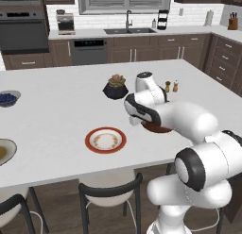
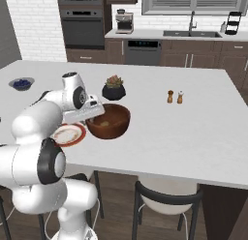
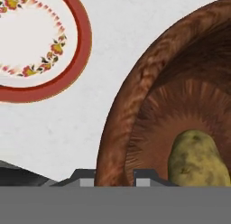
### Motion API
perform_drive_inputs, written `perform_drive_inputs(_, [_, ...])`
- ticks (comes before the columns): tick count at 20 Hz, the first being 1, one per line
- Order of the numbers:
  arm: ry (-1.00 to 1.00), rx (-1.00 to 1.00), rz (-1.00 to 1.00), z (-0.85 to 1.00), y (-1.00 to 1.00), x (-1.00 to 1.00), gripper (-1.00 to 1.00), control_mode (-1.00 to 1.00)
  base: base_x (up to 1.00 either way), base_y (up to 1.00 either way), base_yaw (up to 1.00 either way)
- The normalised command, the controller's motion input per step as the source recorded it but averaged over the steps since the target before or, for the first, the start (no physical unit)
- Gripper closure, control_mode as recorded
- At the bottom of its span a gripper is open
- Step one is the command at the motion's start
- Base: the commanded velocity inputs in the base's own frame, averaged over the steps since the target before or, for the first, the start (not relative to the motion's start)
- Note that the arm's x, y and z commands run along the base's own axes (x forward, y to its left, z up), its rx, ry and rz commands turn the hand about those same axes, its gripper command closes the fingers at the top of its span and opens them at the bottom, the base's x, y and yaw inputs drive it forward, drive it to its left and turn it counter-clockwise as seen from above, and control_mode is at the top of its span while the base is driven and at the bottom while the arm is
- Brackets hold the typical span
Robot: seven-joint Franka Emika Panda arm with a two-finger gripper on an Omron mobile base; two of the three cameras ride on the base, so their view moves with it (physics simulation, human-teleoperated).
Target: Pick the chicken drumstick and potato from their plates and place them in the bowl. Then put the bowl in the fridge.
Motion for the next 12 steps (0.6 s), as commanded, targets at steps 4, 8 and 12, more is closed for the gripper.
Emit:
perform_drive_inputs(4, [-0.02,0.01,0.13,0.80,-0.18,-0.92,1.00,-1.00,0.00,0.00,0.00])
perform_drive_inputs(8, [-0.02,0.00,0.58,0.26,-0.20,-0.54,1.00,-1.00,0.00,0.00,0.00])
perform_drive_inputs(12, [-0.02,0.00,0.75,0.01,-0.20,-0.36,1.00,-1.00,0.00,0.00,0.00])
